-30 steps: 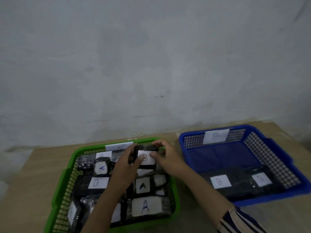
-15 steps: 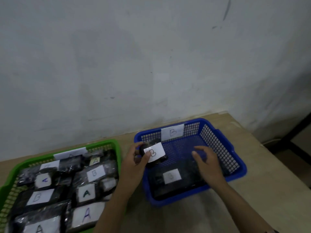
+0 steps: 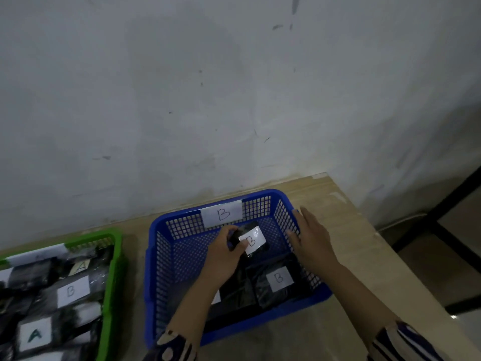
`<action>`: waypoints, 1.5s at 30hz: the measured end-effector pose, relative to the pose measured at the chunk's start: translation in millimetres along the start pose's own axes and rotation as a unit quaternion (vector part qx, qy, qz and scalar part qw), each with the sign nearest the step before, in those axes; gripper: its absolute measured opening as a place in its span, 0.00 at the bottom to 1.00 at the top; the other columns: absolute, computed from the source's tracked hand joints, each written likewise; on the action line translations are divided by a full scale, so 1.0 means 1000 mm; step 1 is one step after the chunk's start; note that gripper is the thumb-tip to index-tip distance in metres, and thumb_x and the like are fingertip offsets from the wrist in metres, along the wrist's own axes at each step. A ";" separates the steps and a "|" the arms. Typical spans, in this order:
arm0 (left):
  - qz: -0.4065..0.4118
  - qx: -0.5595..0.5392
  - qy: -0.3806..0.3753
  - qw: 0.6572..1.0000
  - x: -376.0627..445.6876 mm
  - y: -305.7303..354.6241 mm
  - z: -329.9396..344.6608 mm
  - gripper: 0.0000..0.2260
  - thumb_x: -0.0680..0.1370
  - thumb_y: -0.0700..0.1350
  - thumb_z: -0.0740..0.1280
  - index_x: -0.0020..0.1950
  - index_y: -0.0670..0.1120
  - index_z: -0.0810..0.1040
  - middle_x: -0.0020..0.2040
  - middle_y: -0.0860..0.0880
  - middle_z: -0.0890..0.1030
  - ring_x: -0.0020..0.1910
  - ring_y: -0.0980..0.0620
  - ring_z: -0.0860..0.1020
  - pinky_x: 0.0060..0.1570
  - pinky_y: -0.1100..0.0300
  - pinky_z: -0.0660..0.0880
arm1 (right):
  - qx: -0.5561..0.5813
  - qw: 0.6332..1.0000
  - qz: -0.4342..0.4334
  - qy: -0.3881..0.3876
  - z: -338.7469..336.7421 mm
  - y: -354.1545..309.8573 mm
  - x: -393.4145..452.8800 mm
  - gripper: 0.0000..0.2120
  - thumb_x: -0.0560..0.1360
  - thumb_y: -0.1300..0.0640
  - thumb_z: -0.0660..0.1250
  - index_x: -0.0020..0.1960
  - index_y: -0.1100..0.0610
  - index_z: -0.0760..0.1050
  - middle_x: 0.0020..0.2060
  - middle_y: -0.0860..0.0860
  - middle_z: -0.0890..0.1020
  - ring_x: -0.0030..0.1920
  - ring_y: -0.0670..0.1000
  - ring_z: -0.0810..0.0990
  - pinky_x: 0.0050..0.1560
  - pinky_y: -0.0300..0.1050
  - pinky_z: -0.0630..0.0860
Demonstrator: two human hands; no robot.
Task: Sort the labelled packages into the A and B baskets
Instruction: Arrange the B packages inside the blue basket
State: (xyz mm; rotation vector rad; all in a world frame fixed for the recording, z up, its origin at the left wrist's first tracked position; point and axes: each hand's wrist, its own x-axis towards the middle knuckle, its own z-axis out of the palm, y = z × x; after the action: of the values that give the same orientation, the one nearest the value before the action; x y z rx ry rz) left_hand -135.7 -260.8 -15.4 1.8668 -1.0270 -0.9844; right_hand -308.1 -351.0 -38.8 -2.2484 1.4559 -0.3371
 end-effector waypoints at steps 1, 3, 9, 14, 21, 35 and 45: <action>-0.002 0.007 0.001 1.000 0.008 0.002 0.005 0.13 0.77 0.42 0.63 0.60 0.44 0.68 0.62 0.44 0.72 0.52 0.52 0.70 0.51 0.57 0.71 | -0.017 1.000 -0.007 -0.011 0.000 0.001 0.007 0.24 0.80 0.51 0.51 0.74 0.56 0.50 0.75 0.54 0.51 0.75 0.54 0.51 0.72 0.51 0.53; -0.004 0.018 0.001 1.000 0.024 0.006 0.013 0.15 0.77 0.42 0.63 0.63 0.42 0.66 0.64 0.43 0.71 0.54 0.51 0.70 0.49 0.61 0.67 | -0.030 0.999 -0.016 -0.012 0.002 0.002 0.018 0.24 0.80 0.49 0.46 0.74 0.56 0.50 0.75 0.54 0.52 0.75 0.53 0.52 0.71 0.51 0.54; -0.041 0.002 0.011 0.999 0.075 -0.004 0.047 0.17 0.77 0.43 0.64 0.63 0.41 0.66 0.65 0.42 0.72 0.58 0.47 0.72 0.52 0.60 0.68 | 0.052 0.999 0.002 0.008 0.009 0.008 0.021 0.21 0.80 0.54 0.49 0.73 0.56 0.55 0.75 0.51 0.55 0.70 0.53 0.64 0.66 0.45 0.63; -0.050 0.004 0.072 0.996 0.100 -0.019 0.069 0.17 0.76 0.45 0.65 0.62 0.41 0.69 0.61 0.42 0.75 0.59 0.44 0.74 0.51 0.61 0.68 | 0.060 0.998 0.011 0.013 0.012 0.009 0.021 0.22 0.80 0.50 0.46 0.72 0.54 0.57 0.75 0.48 0.56 0.65 0.52 0.71 0.56 0.44 0.70; -0.018 0.040 0.147 0.988 0.109 -0.022 0.081 0.10 0.75 0.48 0.66 0.45 0.41 0.71 0.40 0.46 0.75 0.41 0.48 0.74 0.33 0.59 0.66 | 0.087 0.996 0.008 0.030 0.017 0.012 0.021 0.20 0.80 0.51 0.50 0.71 0.54 0.60 0.74 0.48 0.57 0.64 0.51 0.72 0.56 0.45 0.71; 0.053 0.068 0.105 0.991 0.048 -0.006 0.019 0.14 0.76 0.46 0.65 0.60 0.44 0.72 0.62 0.46 0.75 0.60 0.49 0.73 0.56 0.58 0.70 | -0.001 0.994 -0.063 0.091 0.011 0.004 0.014 0.23 0.76 0.44 0.52 0.61 0.58 0.73 0.67 0.60 0.70 0.56 0.60 0.76 0.53 0.54 0.74; 0.060 0.168 0.177 0.968 -0.040 -0.037 -0.108 0.11 0.76 0.47 0.64 0.57 0.47 0.74 0.55 0.49 0.78 0.53 0.50 0.77 0.53 0.57 0.74 | 0.051 0.990 -0.106 0.083 0.048 -0.097 -0.026 0.33 0.75 0.37 0.46 0.55 0.62 0.76 0.58 0.61 0.79 0.59 0.62 0.77 0.60 0.63 0.70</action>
State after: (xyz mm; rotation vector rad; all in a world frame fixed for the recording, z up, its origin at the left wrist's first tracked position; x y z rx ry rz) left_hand -45.1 -184.0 5.9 2.1258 -1.1187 -0.3988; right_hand -220.6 -282.5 -33.1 -2.3425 1.2466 -0.6660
